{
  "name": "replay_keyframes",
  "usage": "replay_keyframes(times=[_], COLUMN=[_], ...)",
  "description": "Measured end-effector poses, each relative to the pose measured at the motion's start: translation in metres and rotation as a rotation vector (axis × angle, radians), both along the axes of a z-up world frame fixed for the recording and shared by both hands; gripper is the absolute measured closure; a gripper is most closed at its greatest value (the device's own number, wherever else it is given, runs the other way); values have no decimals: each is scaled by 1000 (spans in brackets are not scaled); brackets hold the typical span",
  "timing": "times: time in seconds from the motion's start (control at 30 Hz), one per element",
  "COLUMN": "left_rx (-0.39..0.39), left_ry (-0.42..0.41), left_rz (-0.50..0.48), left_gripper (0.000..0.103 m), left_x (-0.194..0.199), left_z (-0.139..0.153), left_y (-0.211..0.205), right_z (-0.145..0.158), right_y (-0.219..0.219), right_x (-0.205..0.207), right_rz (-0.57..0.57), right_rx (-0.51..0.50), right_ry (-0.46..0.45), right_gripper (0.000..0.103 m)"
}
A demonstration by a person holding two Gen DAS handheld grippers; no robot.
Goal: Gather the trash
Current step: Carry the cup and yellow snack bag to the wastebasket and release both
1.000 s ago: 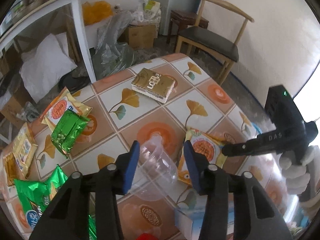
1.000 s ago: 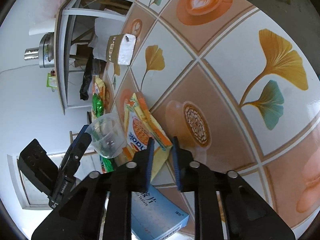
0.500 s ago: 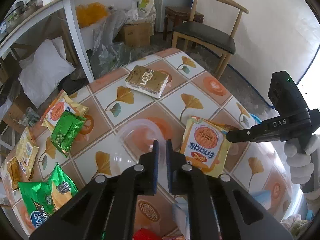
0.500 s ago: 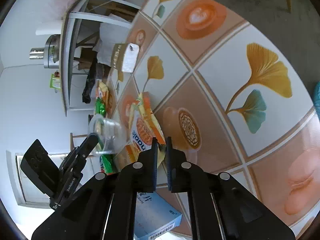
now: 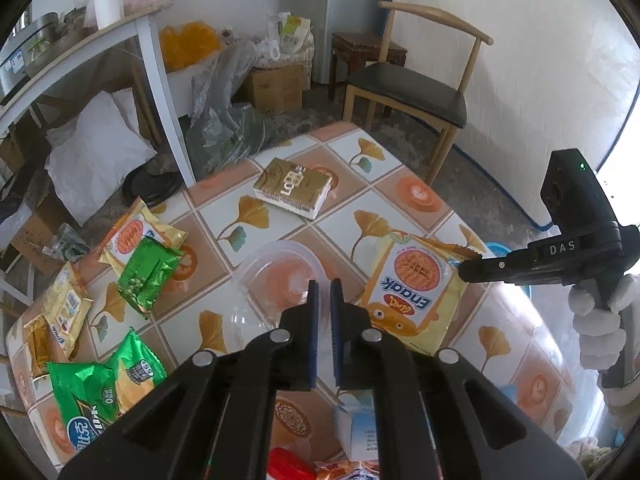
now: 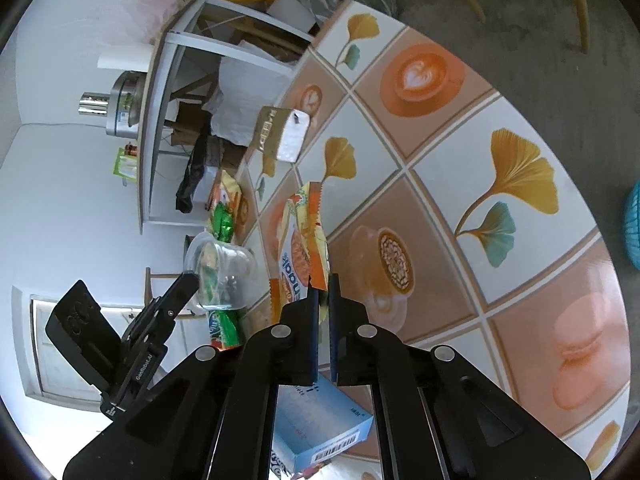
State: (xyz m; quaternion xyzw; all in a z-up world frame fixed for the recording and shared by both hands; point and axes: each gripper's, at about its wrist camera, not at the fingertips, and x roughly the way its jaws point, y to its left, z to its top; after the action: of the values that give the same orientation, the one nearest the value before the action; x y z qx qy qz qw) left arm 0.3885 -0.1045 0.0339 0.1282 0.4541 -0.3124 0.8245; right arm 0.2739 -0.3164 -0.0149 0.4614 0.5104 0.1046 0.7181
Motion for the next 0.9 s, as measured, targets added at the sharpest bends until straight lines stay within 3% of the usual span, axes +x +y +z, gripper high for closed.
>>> replay_keyframes(times=[0.5,0.73,0.9], left_rx=[-101,-170,-193], left_ry=[-81,-71,-34], left_rz=[-50,-150,-265], left_gripper=[98,98,98], left_x=[-55,-101,-138], left_z=[67,92,90], left_y=[-26,-85,-152], right_z=[48,65,60], right_y=[-44,-90,-137], right_x=[-60,-124,-180], right_rz=[-88,-185,-306], right_rx=[-7,-36,-52], right_ry=[-122,-170,-164], right_gripper=[100,101,100])
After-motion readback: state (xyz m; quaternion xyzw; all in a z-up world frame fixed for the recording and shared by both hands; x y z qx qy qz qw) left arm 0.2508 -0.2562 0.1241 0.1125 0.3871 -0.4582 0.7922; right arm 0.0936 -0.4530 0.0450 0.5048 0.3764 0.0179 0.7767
